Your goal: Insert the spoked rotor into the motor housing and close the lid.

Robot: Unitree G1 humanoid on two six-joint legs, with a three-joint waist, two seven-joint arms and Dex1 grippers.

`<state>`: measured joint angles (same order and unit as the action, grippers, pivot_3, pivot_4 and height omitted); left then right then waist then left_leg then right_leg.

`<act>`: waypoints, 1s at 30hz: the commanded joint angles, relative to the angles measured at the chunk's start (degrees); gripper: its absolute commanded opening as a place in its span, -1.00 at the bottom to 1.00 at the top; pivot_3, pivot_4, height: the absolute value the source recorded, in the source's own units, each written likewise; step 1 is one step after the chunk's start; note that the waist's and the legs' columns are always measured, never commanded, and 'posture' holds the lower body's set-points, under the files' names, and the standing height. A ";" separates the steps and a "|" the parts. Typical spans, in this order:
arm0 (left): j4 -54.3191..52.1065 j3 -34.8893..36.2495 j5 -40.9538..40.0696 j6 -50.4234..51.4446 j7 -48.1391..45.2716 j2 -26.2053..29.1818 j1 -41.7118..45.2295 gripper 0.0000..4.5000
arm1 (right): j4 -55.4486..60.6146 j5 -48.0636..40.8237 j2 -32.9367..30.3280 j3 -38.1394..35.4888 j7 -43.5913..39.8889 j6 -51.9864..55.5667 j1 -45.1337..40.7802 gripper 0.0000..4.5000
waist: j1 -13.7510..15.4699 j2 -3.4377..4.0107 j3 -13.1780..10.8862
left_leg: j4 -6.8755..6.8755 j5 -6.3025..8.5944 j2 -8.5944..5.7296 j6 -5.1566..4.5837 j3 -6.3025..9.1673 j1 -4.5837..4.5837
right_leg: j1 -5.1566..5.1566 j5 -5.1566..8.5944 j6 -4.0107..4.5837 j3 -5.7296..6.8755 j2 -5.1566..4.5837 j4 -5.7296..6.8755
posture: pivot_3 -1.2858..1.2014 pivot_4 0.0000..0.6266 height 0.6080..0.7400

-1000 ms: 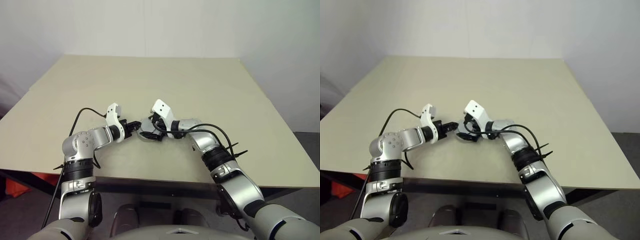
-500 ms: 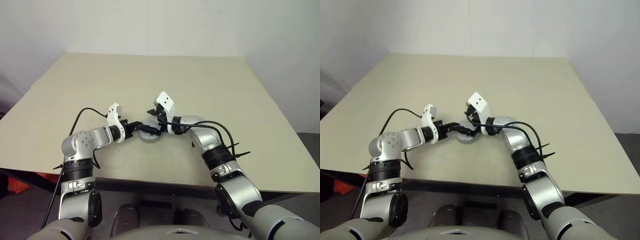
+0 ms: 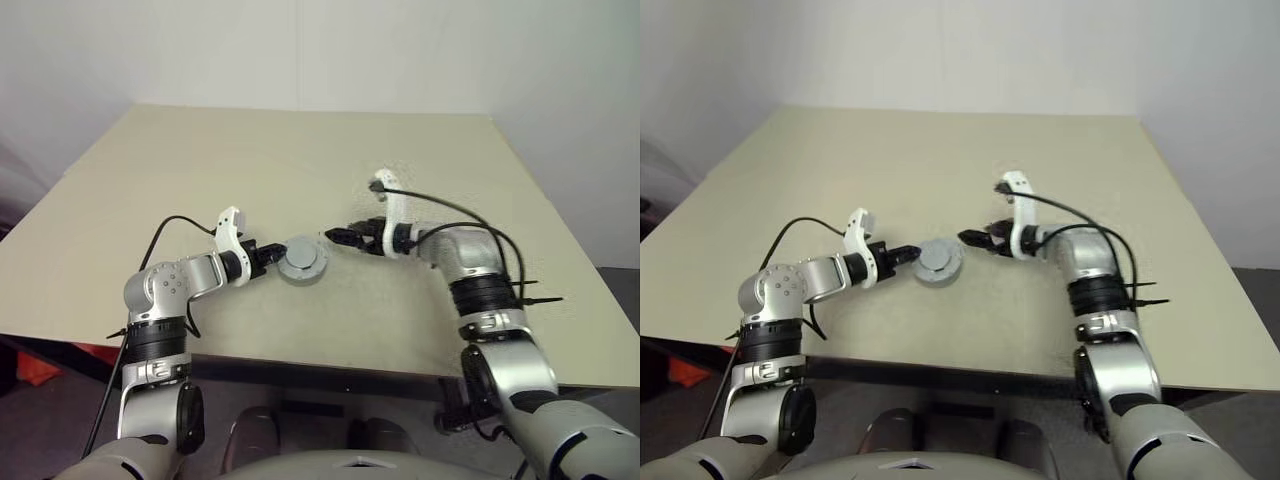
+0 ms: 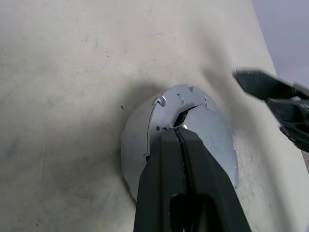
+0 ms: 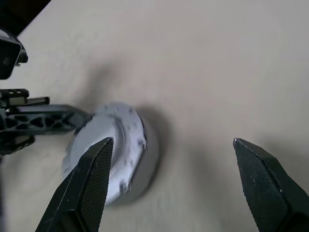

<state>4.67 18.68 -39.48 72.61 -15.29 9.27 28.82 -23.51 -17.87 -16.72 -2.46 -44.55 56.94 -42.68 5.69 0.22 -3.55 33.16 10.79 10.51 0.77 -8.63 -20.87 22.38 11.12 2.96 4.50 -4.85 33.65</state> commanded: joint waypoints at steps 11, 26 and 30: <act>-1.48 -1.25 -0.45 0.30 -0.35 -0.66 -1.45 -1.00 | 2.63 -8.86 5.80 -9.44 9.90 27.75 0.17 0.99 | 0.25 0.02 0.01 | -0.06 -0.06 0.01 0.10 0.01 0.06 | -0.01 0.01 -0.01 0.01 0.00 0.01 | 0.03 -1.00 1.00; -2.27 -0.75 -0.26 0.37 0.54 0.46 -1.67 -1.00 | -10.72 -9.58 16.45 -17.35 17.04 18.86 -5.37 0.99 | -0.18 0.03 0.02 | -0.53 -0.25 0.05 0.42 -0.05 0.84 | -0.32 0.25 -0.42 -0.02 0.03 0.03 | 0.03 -1.00 1.00; -2.30 -0.79 -0.19 0.37 0.57 0.62 -1.64 -1.00 | -11.25 -10.56 17.87 -18.74 17.86 18.38 -6.21 0.99 | -0.28 0.02 0.02 | -0.55 -0.28 0.06 0.48 -0.06 0.83 | -0.31 0.25 -0.41 -0.02 0.04 0.03 | 0.03 -1.00 1.00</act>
<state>3.27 18.98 -39.22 72.02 -14.65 10.13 27.25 -34.17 -25.64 -1.15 -21.01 -26.83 75.61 -47.35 5.41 0.25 -3.53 32.61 10.49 10.59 1.27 -8.69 -20.04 22.07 11.37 2.55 4.48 -4.79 33.68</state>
